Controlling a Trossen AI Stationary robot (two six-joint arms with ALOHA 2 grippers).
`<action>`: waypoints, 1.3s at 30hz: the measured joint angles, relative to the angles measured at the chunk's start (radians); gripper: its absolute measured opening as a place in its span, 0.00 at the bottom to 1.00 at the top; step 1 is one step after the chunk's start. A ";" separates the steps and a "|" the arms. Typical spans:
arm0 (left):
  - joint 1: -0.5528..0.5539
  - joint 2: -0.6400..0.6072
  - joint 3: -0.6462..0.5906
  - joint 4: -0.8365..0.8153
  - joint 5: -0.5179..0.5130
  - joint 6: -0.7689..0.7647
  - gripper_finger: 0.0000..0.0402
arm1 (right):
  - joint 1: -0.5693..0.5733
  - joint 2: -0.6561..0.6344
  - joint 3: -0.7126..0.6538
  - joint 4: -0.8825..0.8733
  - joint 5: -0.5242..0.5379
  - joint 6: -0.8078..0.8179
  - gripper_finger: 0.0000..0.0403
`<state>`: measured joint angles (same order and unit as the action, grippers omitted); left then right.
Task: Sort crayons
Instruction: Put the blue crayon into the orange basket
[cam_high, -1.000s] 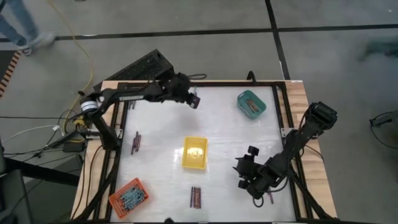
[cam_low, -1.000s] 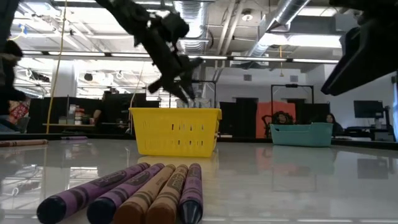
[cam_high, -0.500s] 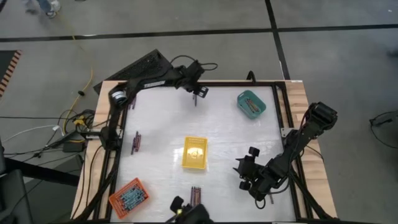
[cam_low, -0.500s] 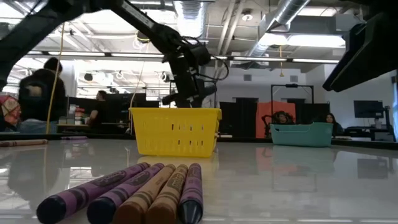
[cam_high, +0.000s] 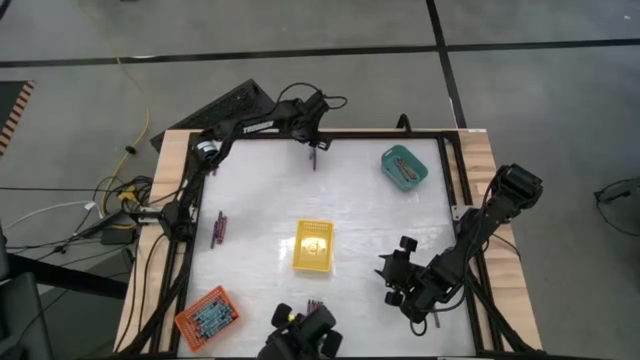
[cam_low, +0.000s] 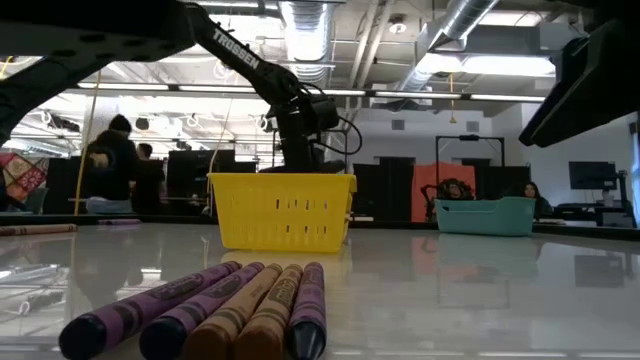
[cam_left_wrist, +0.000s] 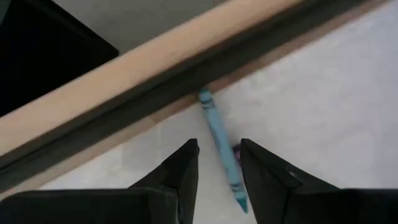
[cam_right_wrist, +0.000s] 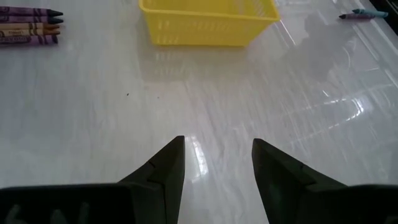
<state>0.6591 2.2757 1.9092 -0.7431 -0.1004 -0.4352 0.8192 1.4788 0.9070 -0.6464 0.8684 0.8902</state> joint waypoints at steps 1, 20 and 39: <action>0.005 0.000 0.000 0.002 0.000 -0.004 0.27 | 0.000 0.000 0.000 0.000 0.000 0.000 0.45; 0.032 0.051 0.014 0.005 0.094 -0.041 0.27 | 0.018 0.001 0.000 0.014 0.021 -0.001 0.45; 0.031 0.098 0.093 -0.139 0.015 0.081 0.27 | 0.024 0.001 0.000 0.011 0.047 -0.016 0.45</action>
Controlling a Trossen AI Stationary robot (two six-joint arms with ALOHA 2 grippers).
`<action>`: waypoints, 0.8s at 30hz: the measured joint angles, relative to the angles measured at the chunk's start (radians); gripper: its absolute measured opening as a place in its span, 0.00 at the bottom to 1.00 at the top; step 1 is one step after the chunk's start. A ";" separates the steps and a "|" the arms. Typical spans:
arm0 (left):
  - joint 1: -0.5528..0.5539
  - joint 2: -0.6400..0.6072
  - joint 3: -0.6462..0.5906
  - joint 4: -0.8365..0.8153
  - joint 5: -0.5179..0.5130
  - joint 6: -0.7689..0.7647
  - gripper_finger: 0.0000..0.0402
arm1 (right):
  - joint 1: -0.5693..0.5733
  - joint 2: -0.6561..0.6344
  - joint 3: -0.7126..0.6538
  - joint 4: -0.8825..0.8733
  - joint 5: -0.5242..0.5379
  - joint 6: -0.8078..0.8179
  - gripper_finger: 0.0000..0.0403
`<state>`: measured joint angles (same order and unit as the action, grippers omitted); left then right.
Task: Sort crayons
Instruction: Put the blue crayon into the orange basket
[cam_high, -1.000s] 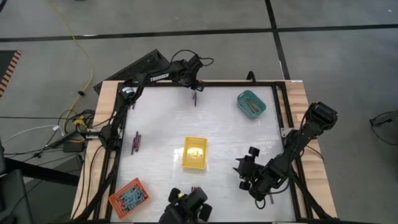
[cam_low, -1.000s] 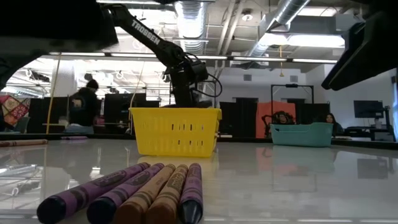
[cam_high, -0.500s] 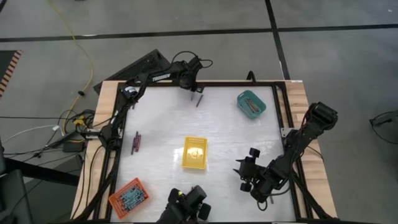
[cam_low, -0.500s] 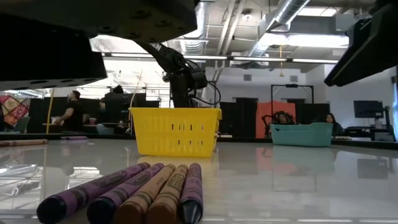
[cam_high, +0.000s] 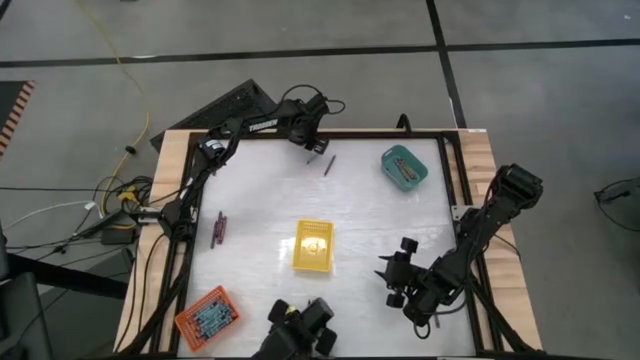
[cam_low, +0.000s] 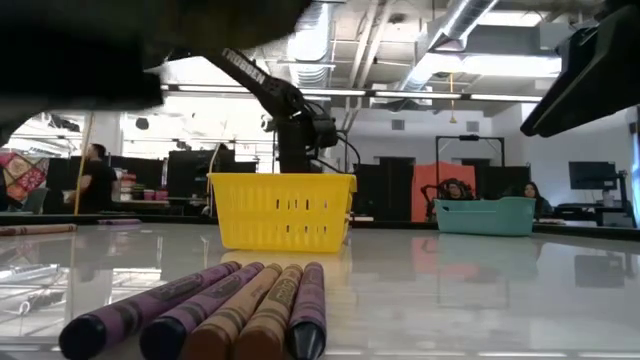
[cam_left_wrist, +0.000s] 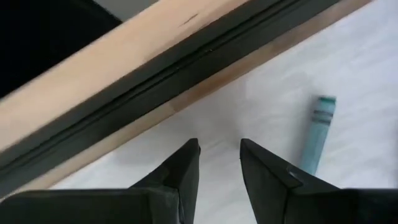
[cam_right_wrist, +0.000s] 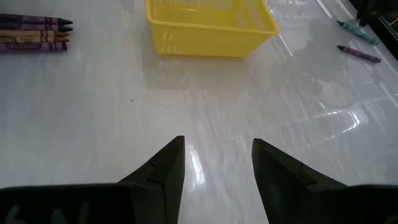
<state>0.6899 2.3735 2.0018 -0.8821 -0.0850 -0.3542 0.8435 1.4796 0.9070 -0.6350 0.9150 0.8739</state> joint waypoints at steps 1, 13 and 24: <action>-0.001 0.001 0.022 -0.020 -0.001 0.017 0.27 | 0.000 0.000 0.000 -0.001 0.000 0.000 0.45; -0.096 0.004 0.155 -0.160 -0.103 0.196 0.27 | -0.009 0.000 0.000 -0.011 0.001 0.005 0.45; -0.077 0.052 0.152 -0.176 -0.009 0.192 0.27 | 0.027 0.000 0.000 0.016 -0.019 0.018 0.45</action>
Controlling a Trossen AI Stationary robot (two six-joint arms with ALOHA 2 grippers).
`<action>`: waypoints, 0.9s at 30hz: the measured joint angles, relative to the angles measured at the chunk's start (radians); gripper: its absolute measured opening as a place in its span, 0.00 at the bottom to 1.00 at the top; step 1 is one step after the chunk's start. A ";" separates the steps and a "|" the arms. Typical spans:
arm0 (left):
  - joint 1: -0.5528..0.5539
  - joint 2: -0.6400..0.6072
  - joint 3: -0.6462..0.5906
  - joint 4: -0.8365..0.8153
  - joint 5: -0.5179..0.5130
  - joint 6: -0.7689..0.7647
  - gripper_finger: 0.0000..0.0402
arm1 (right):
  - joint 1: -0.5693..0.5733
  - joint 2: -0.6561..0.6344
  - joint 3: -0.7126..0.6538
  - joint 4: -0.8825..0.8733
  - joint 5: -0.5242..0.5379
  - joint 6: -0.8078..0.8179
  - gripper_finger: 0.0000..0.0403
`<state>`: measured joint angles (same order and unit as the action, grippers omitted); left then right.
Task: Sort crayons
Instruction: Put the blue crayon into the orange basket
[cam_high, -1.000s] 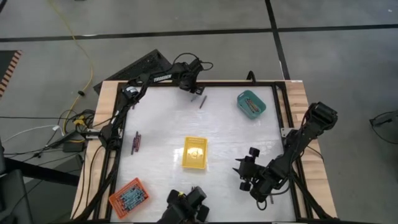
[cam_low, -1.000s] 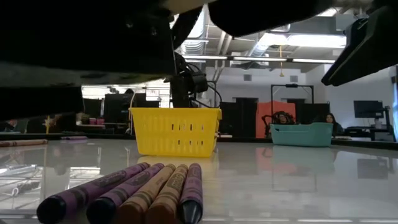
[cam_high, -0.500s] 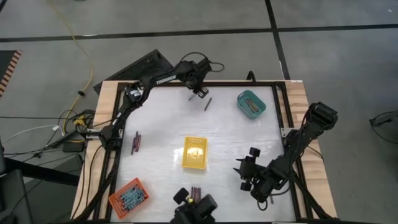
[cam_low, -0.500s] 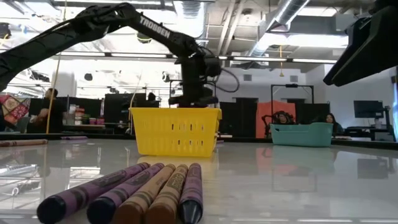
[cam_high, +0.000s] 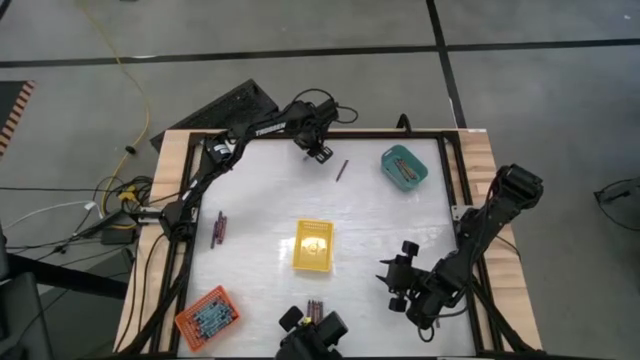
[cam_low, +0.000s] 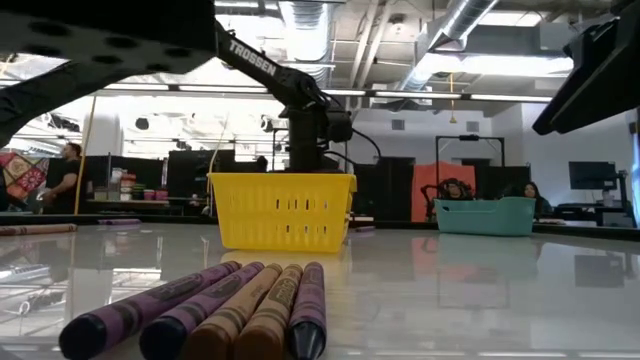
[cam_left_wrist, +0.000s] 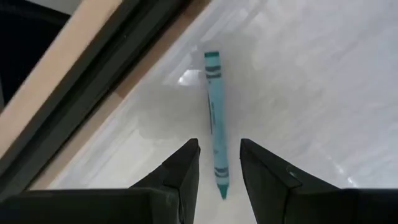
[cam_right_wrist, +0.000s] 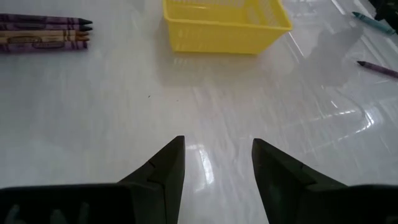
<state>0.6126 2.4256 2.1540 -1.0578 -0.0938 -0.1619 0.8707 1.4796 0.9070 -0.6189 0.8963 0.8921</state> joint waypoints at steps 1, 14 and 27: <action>0.000 0.000 0.000 -0.001 -0.001 0.000 0.27 | 0.000 0.000 0.000 -0.001 0.000 0.000 0.45; 0.007 0.014 0.002 -0.004 0.049 0.019 0.27 | -0.001 0.000 0.000 -0.001 0.001 -0.002 0.45; 0.015 0.058 0.019 -0.094 0.127 0.084 0.03 | -0.001 0.000 0.000 0.007 0.000 0.000 0.45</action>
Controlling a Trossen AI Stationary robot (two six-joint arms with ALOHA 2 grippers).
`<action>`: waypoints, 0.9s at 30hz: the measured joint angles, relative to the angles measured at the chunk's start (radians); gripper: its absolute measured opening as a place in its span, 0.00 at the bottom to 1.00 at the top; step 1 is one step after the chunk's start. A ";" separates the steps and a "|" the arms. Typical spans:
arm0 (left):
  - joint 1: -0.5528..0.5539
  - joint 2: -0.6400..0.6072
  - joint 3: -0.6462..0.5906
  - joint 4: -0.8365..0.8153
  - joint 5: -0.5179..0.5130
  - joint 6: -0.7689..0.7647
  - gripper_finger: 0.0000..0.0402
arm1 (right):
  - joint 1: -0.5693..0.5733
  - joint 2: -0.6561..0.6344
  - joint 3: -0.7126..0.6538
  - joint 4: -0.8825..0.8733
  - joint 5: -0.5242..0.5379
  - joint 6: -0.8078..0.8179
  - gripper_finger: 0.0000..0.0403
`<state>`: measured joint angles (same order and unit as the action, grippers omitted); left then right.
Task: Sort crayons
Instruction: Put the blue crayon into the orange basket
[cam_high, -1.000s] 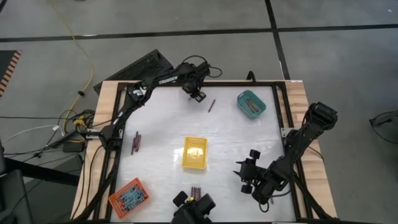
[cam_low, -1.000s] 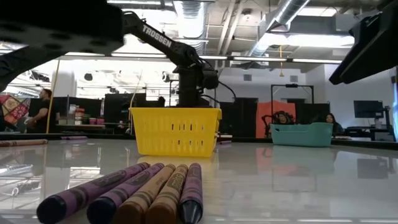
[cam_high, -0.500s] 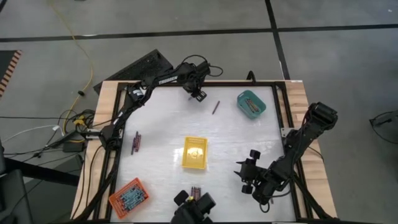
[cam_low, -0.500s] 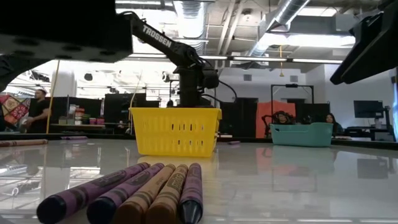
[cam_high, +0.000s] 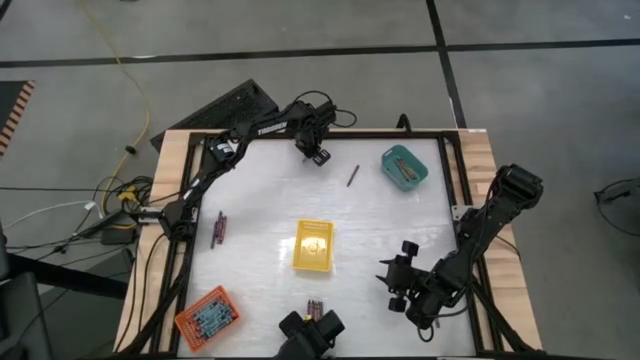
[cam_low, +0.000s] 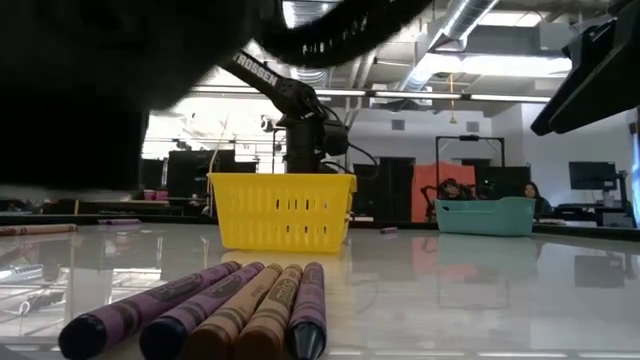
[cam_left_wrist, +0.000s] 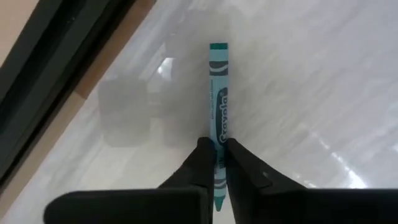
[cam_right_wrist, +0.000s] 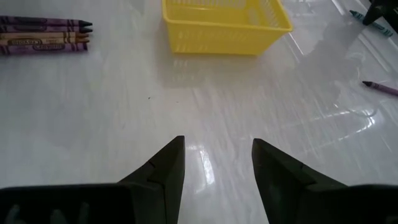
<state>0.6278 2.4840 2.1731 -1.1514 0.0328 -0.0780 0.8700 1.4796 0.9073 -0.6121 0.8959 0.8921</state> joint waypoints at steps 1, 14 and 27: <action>-0.001 0.000 0.000 -0.003 -0.002 0.006 0.02 | -0.001 0.000 0.000 0.000 0.000 0.000 0.45; -0.079 -0.136 -0.003 -0.162 -0.065 0.052 0.00 | -0.002 0.000 0.000 0.017 -0.004 0.000 0.45; -0.523 -0.481 -0.004 -0.416 -0.157 -0.039 0.00 | -0.018 0.000 0.000 -0.004 -0.003 -0.002 0.45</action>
<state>0.1053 2.0030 2.1693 -1.5672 -0.1240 -0.1170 0.8518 1.4796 0.9073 -0.6165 0.8925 0.8898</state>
